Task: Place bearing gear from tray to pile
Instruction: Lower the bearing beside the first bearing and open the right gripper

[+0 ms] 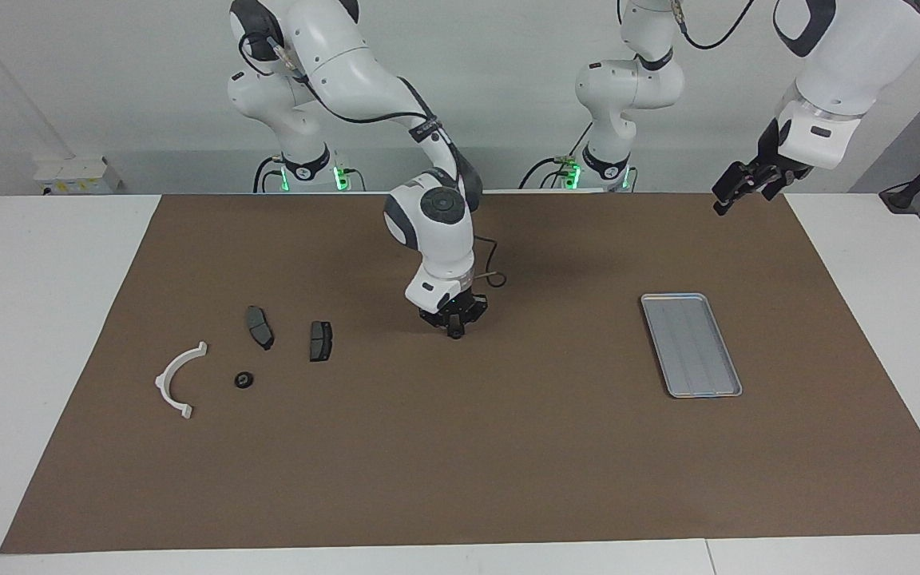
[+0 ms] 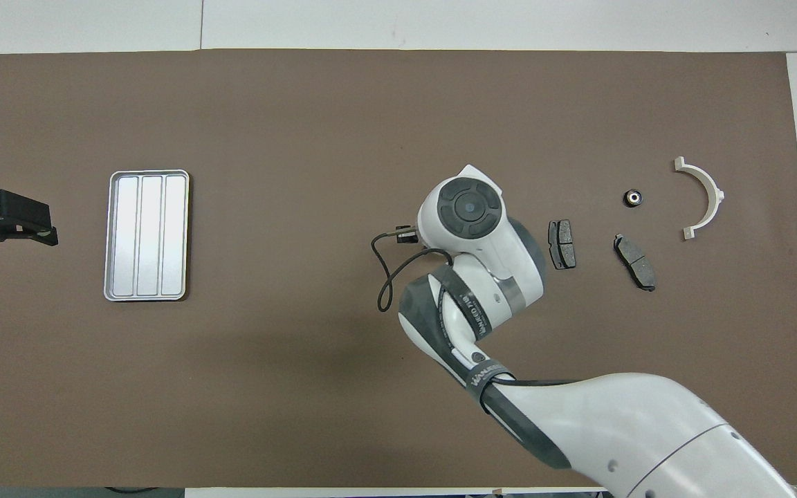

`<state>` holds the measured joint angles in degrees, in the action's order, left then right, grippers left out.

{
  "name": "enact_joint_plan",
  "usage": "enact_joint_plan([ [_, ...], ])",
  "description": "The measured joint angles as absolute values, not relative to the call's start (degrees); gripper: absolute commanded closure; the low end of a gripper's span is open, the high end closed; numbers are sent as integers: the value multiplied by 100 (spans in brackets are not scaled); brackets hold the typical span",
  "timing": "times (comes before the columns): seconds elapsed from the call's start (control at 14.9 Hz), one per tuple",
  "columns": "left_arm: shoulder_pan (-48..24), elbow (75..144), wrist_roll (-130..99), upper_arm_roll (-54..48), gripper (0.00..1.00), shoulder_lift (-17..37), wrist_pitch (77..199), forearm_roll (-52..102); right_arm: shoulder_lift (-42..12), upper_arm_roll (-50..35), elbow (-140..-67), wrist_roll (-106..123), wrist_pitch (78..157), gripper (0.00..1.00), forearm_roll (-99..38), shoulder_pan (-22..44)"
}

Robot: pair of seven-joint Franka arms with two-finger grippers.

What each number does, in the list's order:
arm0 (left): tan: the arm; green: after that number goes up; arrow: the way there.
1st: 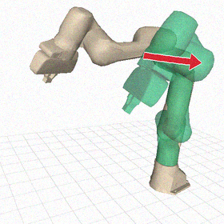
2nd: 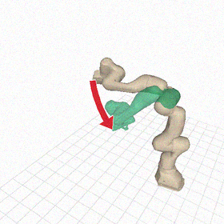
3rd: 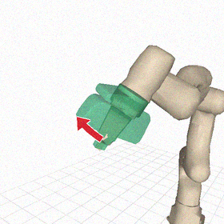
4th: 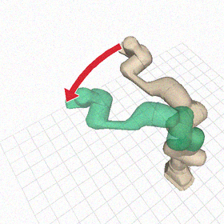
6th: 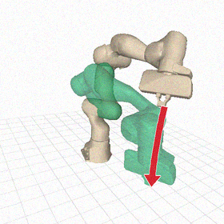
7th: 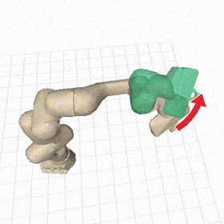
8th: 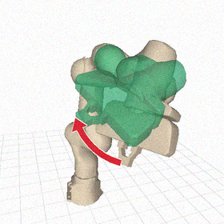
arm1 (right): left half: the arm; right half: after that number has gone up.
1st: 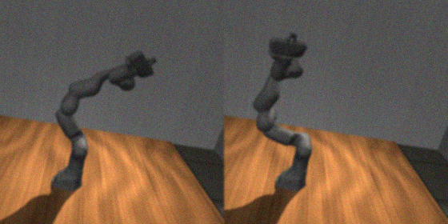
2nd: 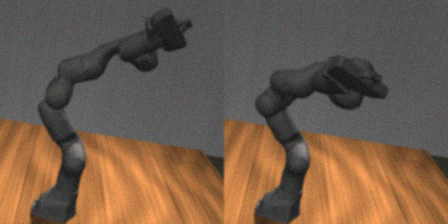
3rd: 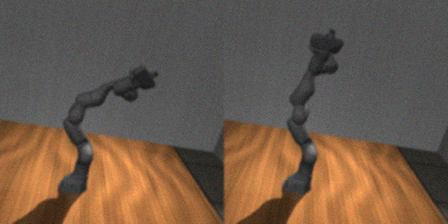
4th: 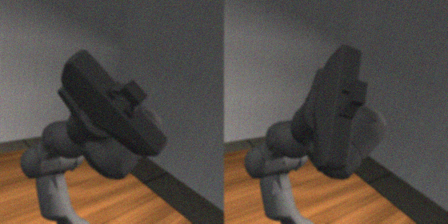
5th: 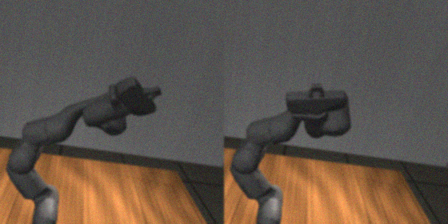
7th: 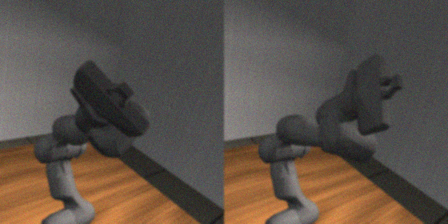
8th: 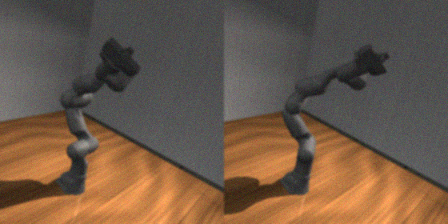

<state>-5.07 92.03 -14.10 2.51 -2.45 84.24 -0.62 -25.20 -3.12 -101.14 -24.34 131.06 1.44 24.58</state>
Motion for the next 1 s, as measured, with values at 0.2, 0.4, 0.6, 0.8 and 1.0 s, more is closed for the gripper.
enact_joint_plan([
  [0.2, -507, 9204, -1410, 250, 0, -245, 8424, -62, -2293, -304, -9730, -1368, 12511, 100, 142, 1663],
  [0.4, -507, 9204, -1410, 250, 0, -245, 8407, -62, -2231, -301, -9665, -91, 12360, 100, 139, 841],
  [0.6, -507, 9204, -1410, 250, 0, -245, 8399, -62, -2259, -303, -9774, 718, 12356, 100, 138, 307],
  [0.8, -507, 9204, -1410, 250, 0, -245, 8395, -62, -2256, -307, -10010, 1059, 12362, 100, 138, 123],
  [1.0, -507, 9204, -1410, 250, 0, -245, 8392, -62, -2247, -307, -10168, 1189, 12374, 100, 138, 50],
])
